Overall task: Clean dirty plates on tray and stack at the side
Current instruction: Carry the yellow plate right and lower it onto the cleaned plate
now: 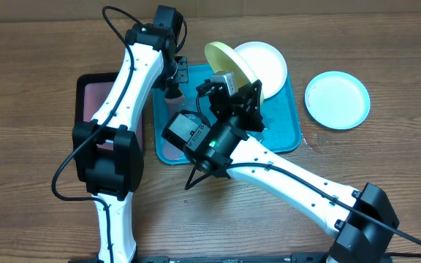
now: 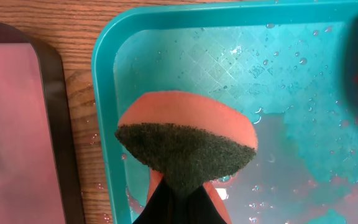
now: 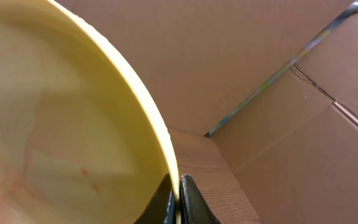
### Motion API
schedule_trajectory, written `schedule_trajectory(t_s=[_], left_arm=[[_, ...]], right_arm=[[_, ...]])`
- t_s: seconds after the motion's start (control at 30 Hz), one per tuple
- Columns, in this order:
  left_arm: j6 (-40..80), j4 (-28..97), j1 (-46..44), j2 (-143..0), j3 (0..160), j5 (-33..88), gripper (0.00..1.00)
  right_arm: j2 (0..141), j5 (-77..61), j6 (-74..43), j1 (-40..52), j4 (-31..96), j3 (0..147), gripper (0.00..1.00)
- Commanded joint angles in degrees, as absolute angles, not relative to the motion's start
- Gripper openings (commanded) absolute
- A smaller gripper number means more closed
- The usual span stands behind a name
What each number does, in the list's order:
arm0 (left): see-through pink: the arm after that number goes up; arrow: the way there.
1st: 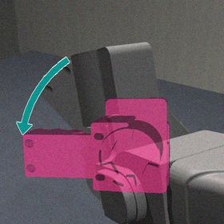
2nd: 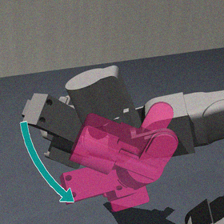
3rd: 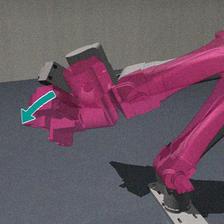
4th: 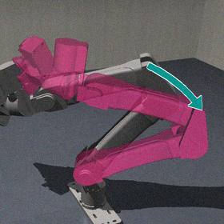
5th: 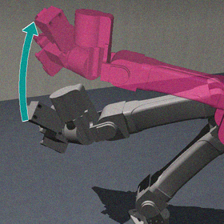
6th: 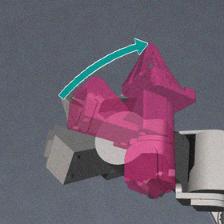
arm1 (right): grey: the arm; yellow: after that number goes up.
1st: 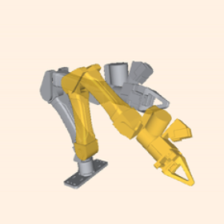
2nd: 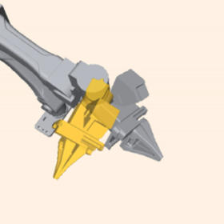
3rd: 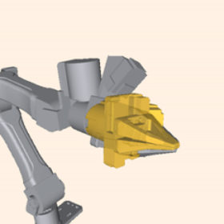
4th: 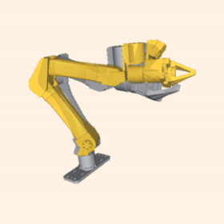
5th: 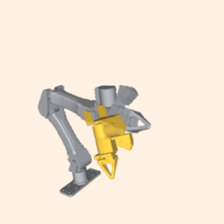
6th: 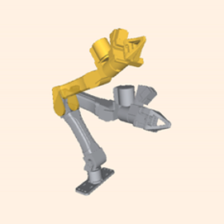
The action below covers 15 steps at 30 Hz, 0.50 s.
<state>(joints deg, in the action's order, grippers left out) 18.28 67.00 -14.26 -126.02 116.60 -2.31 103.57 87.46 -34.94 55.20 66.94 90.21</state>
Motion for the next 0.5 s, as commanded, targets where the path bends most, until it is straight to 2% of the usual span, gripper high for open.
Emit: schedule_trajectory(t_s=[0.0, 0.27, 0.47], left_arm=[[18.02, 66.83, -14.46, -125.49, 116.40, -1.85, 0.04], [18.02, 66.81, -14.46, -125.49, 116.40, -1.85, 0.04], [18.02, 66.83, -14.46, -125.49, 116.40, -1.85, 0.04]], right_arm=[[103.07, 90.08, -36.07, 55.51, 66.76, 90.80, 0.04], [103.07, 84.64, -38.24, 55.00, 67.16, 90.76, 0.04], [103.07, 65.30, -46.52, 50.02, 70.67, 90.72, 0.04]])
